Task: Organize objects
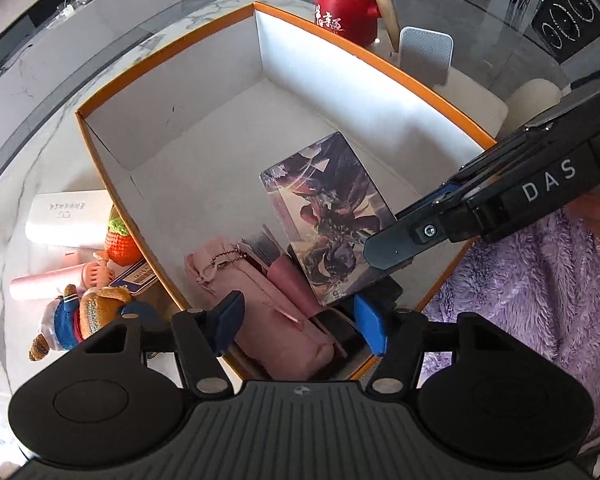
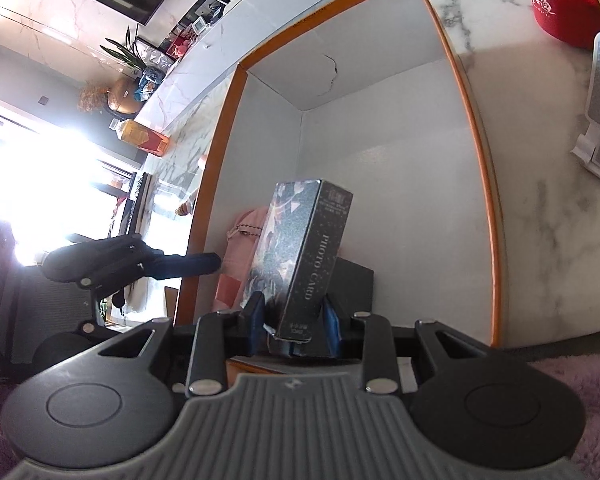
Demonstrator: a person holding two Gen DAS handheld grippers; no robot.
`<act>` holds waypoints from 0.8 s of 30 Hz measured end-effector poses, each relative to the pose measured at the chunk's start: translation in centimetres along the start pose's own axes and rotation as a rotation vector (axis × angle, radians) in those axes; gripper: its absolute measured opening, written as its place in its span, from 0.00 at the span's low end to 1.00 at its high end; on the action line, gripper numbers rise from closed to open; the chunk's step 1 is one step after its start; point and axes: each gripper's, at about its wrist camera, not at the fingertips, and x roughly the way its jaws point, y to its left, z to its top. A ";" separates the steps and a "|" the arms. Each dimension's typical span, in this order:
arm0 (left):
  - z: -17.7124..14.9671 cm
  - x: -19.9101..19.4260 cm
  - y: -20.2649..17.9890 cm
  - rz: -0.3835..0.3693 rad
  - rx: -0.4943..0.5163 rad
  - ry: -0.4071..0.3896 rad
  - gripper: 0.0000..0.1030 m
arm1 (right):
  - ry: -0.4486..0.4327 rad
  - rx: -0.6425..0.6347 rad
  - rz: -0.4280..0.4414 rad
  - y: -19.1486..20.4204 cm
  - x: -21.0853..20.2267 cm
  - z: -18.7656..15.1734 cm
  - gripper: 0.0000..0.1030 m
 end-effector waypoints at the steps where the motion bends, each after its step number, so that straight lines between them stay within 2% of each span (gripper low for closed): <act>1: 0.3 0.1 0.0 -0.006 0.011 0.012 0.73 | 0.000 0.001 0.001 0.0 0.0 0.0 0.32; 8: 2.2 1.5 -0.6 -0.038 0.089 0.118 0.77 | 0.006 0.004 0.003 0.0 -0.1 0.1 0.33; 11: 2.4 2.0 -0.2 -0.066 0.055 0.143 0.81 | 0.005 -0.005 0.000 0.1 -0.2 0.2 0.33; 17: 1.9 2.1 0.0 -0.082 0.035 0.150 0.80 | 0.002 -0.012 0.006 0.3 0.2 0.7 0.44; 22: 1.1 2.1 0.2 -0.093 0.020 0.146 0.80 | -0.009 0.042 0.033 -0.2 1.1 1.5 0.49; 23: 1.0 2.0 0.1 -0.092 0.020 0.144 0.80 | -0.010 0.051 0.032 -0.2 1.3 1.6 0.48; 24: 0.8 2.0 0.1 -0.090 0.021 0.143 0.80 | -0.007 0.054 0.018 -0.2 1.5 1.7 0.37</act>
